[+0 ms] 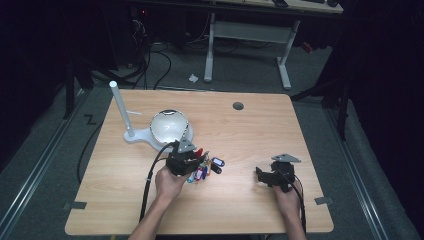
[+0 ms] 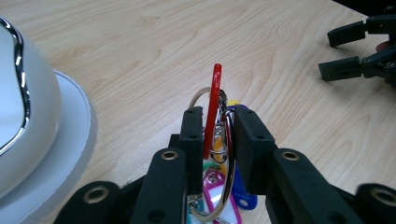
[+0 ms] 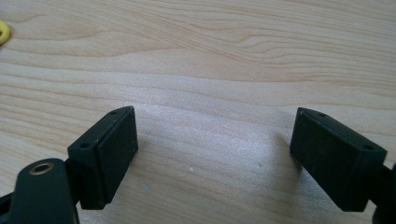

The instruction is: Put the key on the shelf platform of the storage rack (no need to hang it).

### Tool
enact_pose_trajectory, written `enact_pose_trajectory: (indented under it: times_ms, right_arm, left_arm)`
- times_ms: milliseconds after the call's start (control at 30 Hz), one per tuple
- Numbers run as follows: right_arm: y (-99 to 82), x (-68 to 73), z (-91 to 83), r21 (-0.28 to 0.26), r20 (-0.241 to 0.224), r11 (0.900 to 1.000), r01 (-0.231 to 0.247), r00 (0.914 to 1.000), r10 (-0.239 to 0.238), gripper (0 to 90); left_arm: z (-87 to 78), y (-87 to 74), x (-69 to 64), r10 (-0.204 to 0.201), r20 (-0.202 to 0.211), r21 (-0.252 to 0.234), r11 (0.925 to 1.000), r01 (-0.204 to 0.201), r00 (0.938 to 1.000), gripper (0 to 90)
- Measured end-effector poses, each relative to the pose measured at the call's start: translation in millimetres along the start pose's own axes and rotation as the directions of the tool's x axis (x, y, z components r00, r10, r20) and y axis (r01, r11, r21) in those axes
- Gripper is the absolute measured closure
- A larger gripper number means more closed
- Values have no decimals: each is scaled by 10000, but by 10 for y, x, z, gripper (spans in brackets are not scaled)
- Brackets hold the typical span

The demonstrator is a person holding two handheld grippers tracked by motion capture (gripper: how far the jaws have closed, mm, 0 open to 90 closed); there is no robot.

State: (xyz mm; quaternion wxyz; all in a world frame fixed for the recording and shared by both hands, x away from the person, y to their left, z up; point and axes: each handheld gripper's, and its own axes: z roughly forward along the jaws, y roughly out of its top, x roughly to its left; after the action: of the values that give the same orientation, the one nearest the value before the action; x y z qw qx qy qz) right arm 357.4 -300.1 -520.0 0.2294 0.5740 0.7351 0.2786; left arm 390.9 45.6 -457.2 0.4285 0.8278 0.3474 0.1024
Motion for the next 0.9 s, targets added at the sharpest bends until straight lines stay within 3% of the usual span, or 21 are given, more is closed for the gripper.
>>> enact_pose_trajectory:
  times_ms: [267, 900]
  right_arm:
    - [0, 0, 0, 1, -2, 10000, -1, 10000, 1, 152]
    - [0, 0, 0, 2, -3, 10000, -3, 10000, 3, 152]
  left_arm:
    - [-203, 85, 36, -133, 51, -474, 9988, 136, 9999, 744]
    - [-555, 302, 121, -65, 55, -934, 9956, 70, 10000, 744]
